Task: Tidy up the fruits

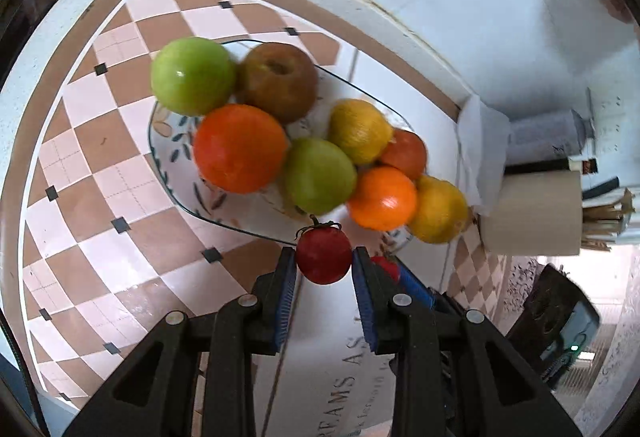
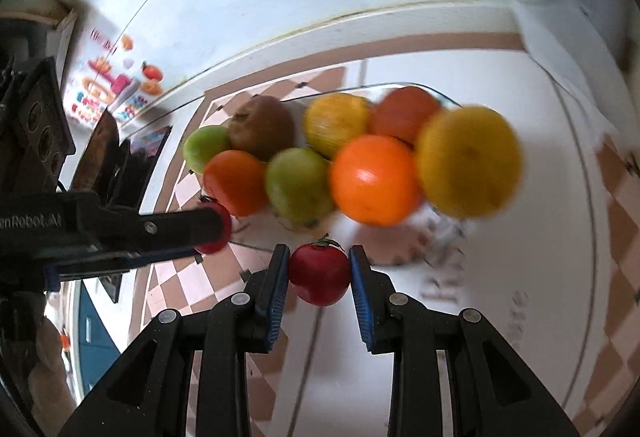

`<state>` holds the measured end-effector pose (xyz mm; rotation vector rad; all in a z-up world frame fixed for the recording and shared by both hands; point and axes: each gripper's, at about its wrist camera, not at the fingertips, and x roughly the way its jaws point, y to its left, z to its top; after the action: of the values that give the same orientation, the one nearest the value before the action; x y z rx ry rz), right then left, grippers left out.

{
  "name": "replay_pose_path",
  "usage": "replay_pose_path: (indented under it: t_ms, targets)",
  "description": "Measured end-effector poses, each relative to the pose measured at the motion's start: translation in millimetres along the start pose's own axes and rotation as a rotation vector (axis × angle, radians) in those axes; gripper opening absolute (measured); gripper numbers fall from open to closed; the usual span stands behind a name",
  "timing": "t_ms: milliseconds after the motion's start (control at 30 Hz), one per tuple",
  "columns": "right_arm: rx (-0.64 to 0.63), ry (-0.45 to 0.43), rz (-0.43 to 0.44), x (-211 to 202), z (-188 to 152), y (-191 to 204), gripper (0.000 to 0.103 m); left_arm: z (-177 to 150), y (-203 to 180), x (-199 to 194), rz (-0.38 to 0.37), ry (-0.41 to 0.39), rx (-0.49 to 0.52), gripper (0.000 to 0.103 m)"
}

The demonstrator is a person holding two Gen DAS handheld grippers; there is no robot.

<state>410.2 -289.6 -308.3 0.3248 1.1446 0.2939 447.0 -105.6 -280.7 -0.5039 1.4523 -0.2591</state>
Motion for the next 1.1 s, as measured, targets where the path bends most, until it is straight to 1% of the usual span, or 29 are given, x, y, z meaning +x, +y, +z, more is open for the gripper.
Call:
replay_pose_path:
  t_ms: [100,267,400,633,733,833,900,933,967,1000,1033,1067,1100]
  targets:
    - [-0.043,0.016,-0.012,13.2,7.3,11.1,0.032,5.6,5.2,9.5,0.023,0.011,-0.007,0.026]
    - [-0.068,0.048,-0.026,27.1,13.4,15.0,0.033,10.8,9.2,20.7,0.037,0.031,-0.004,0.026]
    - [-0.058,0.062,-0.039,30.4,13.5,12.7,0.033,12.8,9.7,28.8,0.046,0.050,0.000,0.026]
    - [-0.020,0.082,-0.063,31.0,12.2,4.9,0.034,16.4,9.7,35.2,0.092,0.062,0.005,0.027]
    - [-0.002,0.075,-0.072,24.7,10.6,0.9,0.038,17.7,9.6,34.9,0.103,0.065,0.011,0.027]
    - [0.018,0.060,-0.086,14.9,9.1,-2.3,0.041,17.3,7.4,31.1,0.150,0.051,0.037,0.028]
    - [0.039,0.052,-0.100,8.1,8.4,-6.0,0.051,16.2,5.5,28.5,0.203,0.040,0.063,0.028]
    - [0.048,0.052,-0.114,5.4,8.0,-8.3,0.054,15.1,3.9,27.4,0.228,0.036,0.080,0.029]
    - [0.059,0.052,-0.133,2.6,7.8,-10.8,0.061,13.8,2.3,26.2,0.250,0.028,0.096,0.029]
    - [0.069,0.053,-0.150,0.5,7.9,-13.1,0.068,12.1,0.0,23.8,0.287,0.011,0.122,0.030]
    - [0.080,0.054,-0.169,-2.1,8.1,-16.5,0.072,10.5,-1.9,22.1,0.314,-0.001,0.140,0.035]
    - [0.089,0.057,-0.188,-4.7,8.3,-19.4,0.079,8.7,-3.8,21.0,0.342,-0.012,0.158,0.043]
    - [0.093,0.059,-0.202,-6.4,8.0,-20.9,0.084,6.9,-6.1,19.3,0.368,-0.025,0.177,0.047]
